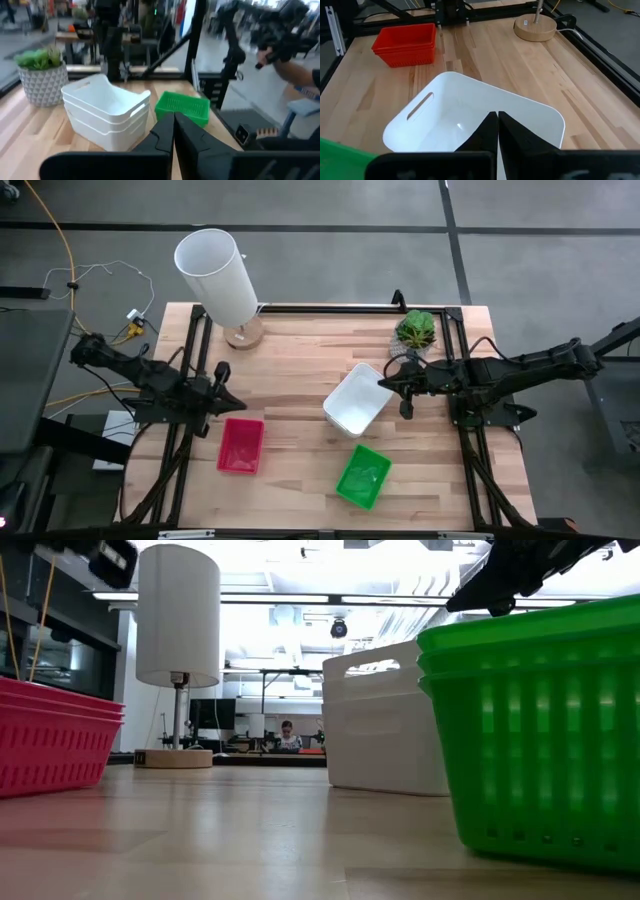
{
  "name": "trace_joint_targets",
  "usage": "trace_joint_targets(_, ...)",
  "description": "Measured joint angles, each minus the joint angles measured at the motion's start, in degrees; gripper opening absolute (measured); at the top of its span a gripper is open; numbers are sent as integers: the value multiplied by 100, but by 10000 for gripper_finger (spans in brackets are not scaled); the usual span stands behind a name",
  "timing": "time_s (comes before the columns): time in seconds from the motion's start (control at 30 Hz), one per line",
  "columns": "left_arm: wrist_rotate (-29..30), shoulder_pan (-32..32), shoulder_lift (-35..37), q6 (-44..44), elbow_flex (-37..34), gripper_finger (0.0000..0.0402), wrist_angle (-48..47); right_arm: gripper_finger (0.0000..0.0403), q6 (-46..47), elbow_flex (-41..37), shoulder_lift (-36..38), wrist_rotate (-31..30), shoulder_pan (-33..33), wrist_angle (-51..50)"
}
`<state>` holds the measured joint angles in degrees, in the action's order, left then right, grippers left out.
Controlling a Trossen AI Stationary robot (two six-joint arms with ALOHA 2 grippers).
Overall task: Stack baskets by color
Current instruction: Return to Home Position
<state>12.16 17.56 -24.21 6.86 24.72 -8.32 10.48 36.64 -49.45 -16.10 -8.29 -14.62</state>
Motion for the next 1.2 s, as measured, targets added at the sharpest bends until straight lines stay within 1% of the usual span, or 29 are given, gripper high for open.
trace_joint_targets(0.17, -45, -42, 972, -56, -1056, 0, 619, 0, 0, 0, 0, 5, 2, 121)
trace_joint_targets(0.27, -182, -42, 1481, -289, -1551, 0, 1140, 0, -27, 0, 0, 5, 1, 151)
trace_joint_targets(0.37, -437, -134, 1888, -595, -1896, 0, 1508, 0, -44, 0, 0, 5, 2, 245)
trace_joint_targets(0.47, -774, -404, 2201, -788, -1949, 0, 1591, 0, -88, 0, 0, -35, 4, 305)
trace_joint_targets(0.6, -1589, -823, 2399, -721, -1950, 0, 1504, 0, -45, 0, 0, -41, 4, 308)
trace_joint_targets(0.7, -1922, -1039, 2401, -542, -1955, 0, 1066, 0, -34, 0, 0, -41, 4, 307)
trace_joint_targets(0.77, -1921, -1112, 2400, -445, -1962, 0, 844, 0, -19, 0, 0, -41, 4, 309)
trace_joint_targets(0.9, -1987, -1154, 2401, -368, -2409, 0, 1177, 0, 0, 0, 2, -41, 4, 308)
trace_joint_targets(0.93, -1939, -1154, 2394, -394, -2420, 0, 984, 0, 0, 0, 2, -41, 4, 308)
trace_joint_targets(1.0, -1674, -1154, 2332, -396, -2412, 0, 978, 0, 0, 0, 4, -41, 4, 309)
trace_joint_targets(1.03, -1644, -1155, 2332, -399, -2412, 0, 1021, 0, 0, 0, 4, -41, 4, 309)
trace_joint_targets(1.13, -1801, -1154, 2406, -403, -2407, 0, 1100, 0, 0, 0, 4, -42, 4, 309)
trace_joint_targets(1.2, -1798, -1156, 2404, -443, -2403, 0, 1087, 0, 0, 0, 4, -42, 4, 312)
